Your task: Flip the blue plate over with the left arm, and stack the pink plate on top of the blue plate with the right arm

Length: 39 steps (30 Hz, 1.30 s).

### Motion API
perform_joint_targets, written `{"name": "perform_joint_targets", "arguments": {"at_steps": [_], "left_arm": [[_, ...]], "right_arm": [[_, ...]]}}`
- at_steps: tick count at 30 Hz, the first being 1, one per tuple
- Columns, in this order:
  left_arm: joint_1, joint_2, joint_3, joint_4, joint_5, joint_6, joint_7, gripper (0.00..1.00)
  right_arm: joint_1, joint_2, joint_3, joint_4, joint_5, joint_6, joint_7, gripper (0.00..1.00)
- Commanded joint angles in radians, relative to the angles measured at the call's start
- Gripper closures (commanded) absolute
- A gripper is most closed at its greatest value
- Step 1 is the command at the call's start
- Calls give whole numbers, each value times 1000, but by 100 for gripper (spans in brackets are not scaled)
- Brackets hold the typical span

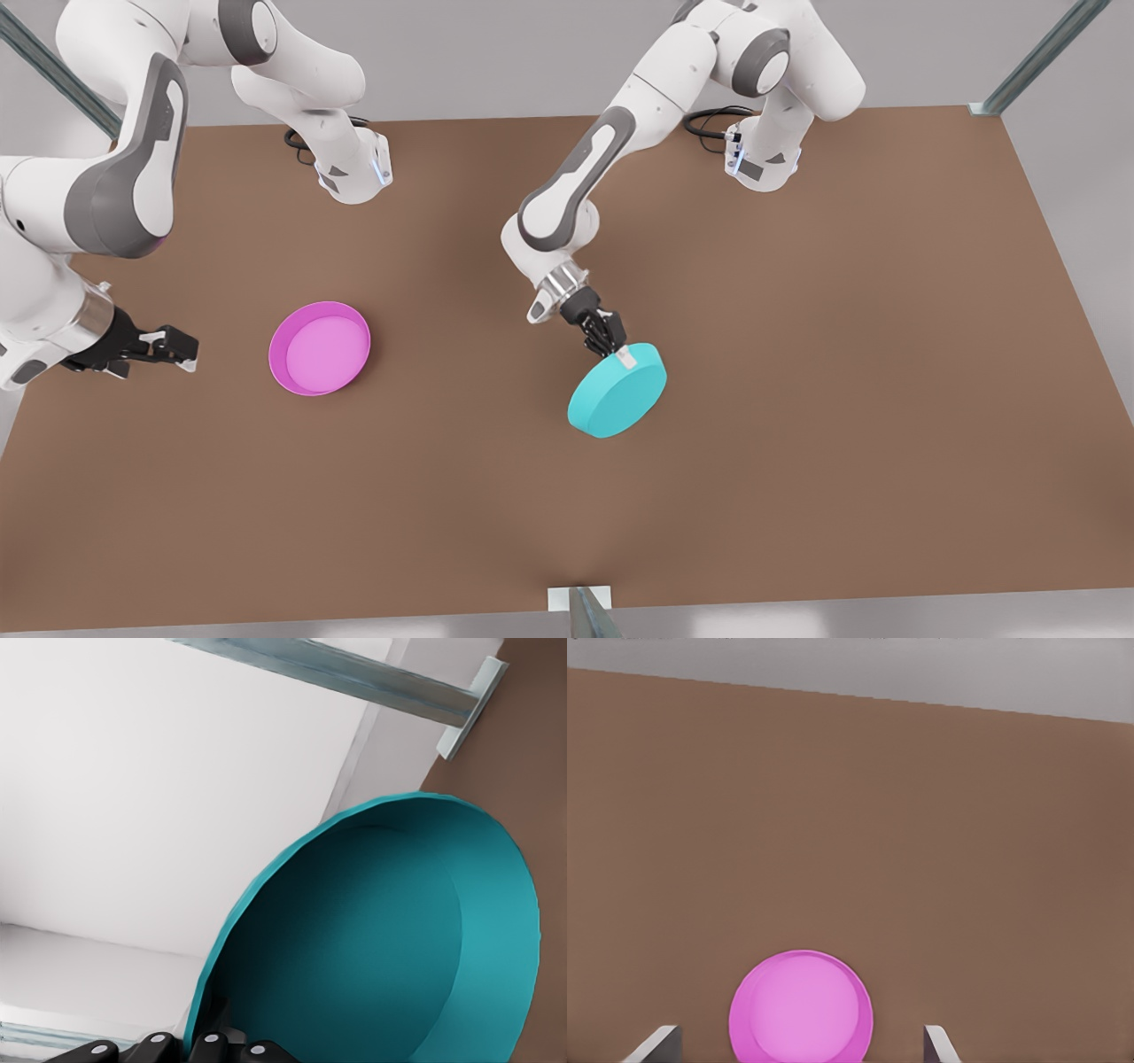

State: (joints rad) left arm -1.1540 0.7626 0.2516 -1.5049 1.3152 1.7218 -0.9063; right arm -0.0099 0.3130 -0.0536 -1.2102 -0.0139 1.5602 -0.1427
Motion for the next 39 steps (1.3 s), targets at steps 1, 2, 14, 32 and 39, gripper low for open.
{"name": "perform_joint_targets", "arguments": {"at_steps": [1,2,14,32,39], "left_arm": [[-4,9,0,0,25,-7,-20,79],[-23,20,0,2,27,-21,-31,79],[-85,162,0,14,62,-149,-213,79],[-85,193,-248,299,-678,-174,-290,0],[388,-52,-267,500,-1344,-269,280,0]], "right_arm": [[-2,0,0,0,0,0,0,0],[1,0,0,0,3,1,2,0],[-7,-8,-5,1,-3,1,0,0],[13,-8,3,0,-41,-94,-3,0],[-133,-2,-5,-376,201,144,-327,0]]}}
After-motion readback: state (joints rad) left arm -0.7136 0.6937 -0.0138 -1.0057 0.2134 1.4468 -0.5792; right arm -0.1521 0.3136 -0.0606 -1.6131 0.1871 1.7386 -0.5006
